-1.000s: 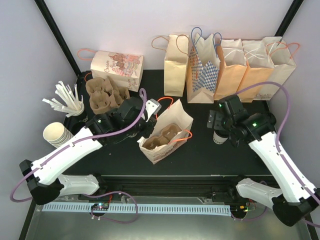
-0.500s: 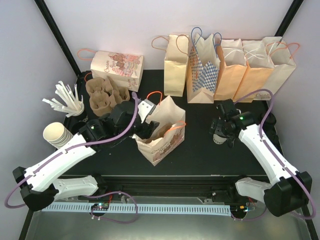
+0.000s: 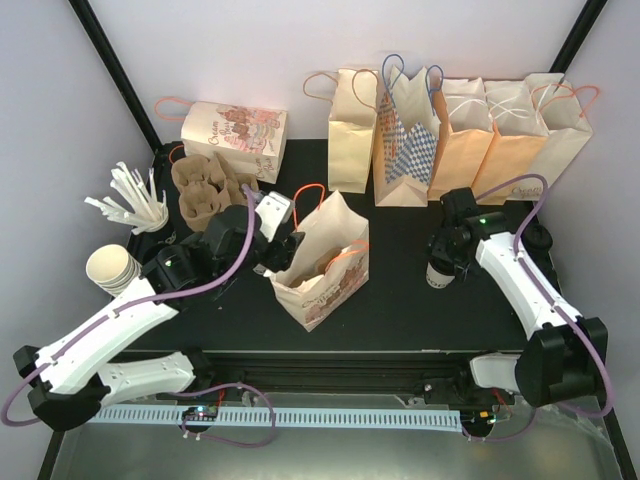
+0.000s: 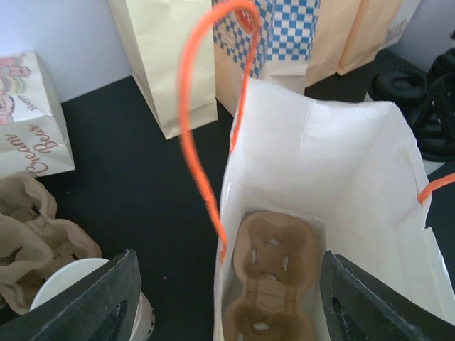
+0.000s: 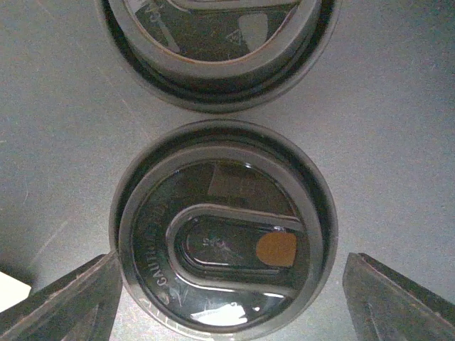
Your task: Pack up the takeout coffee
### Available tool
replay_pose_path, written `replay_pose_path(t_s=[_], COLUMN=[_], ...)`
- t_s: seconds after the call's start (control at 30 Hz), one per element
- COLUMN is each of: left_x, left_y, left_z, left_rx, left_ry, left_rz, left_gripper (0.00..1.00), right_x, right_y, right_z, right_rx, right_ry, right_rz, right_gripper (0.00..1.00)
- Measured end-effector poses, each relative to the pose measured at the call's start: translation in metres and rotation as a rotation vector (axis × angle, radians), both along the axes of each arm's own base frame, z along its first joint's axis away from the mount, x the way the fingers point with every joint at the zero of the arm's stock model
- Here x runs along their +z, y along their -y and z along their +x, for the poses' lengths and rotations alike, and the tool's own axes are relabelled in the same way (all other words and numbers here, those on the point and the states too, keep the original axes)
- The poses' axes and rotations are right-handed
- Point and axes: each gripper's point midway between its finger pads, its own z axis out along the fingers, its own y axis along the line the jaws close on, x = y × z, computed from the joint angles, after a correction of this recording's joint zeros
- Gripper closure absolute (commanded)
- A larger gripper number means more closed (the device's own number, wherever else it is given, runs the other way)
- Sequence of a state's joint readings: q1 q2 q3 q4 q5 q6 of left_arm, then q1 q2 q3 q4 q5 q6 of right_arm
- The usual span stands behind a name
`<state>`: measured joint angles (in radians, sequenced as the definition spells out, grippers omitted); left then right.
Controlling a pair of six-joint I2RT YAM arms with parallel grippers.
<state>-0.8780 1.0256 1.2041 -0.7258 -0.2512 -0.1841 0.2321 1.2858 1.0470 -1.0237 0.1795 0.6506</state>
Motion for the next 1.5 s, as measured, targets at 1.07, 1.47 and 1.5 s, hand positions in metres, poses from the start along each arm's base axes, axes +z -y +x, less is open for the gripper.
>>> replay_pose_path(t_s=[1.07,1.47,1.5], left_x=[-0.006,-0.044,-0.046], left_y=[-0.01,0.011,0.011], left_z=[0.036,0.055,0.054], left_rx=[0.03,-0.026,-0.032], left_ry=[-0.068,-0.166,-0.174], left_rz=[0.038,0.173,0.177], left_gripper=[0.23,0.43,0.46], right_x=[0.063,0.187,0.2], right_y=[-0.012,-0.053,-0.058], right_z=[0.01,0.002,0.0], right_rx=[0.157,0.407,0.432], right_ry=[0.191,0.428,0.46], right_rz=[0.072,0.223,0.245], right_gripper=[0.33,0.43,0.43])
